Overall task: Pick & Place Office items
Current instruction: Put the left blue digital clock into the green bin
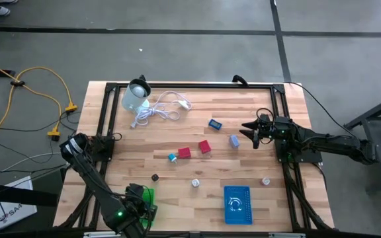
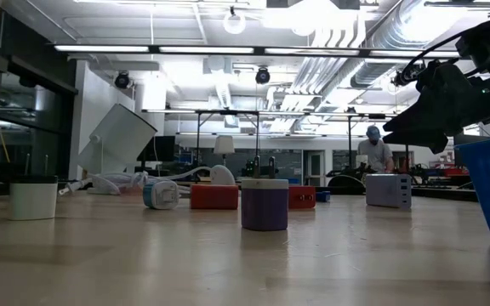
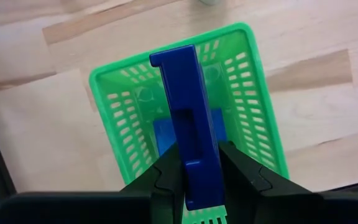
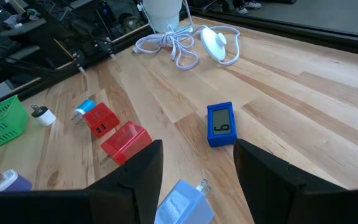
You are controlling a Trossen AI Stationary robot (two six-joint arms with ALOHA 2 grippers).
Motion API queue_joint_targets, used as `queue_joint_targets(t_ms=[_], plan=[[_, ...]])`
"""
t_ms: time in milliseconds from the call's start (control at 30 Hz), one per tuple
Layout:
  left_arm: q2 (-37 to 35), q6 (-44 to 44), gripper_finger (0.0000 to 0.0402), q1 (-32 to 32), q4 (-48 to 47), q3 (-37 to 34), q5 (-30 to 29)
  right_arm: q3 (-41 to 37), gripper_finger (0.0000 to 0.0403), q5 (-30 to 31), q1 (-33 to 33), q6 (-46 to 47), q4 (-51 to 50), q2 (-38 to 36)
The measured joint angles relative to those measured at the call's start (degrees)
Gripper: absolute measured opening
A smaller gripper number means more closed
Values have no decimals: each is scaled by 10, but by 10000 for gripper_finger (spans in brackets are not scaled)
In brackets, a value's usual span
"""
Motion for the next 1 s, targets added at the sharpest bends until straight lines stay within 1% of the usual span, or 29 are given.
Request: queue_joint_targets(t_ms=[233,733,1000], plan=[[2,0,72,4,4,0,1,0,184,0,0,0,0,0],[63,-4,72,11,41,0,9,0,184,0,0,0,0,0],[64,-4,72,11,44,0,12,0,184,0,0,0,0,0]])
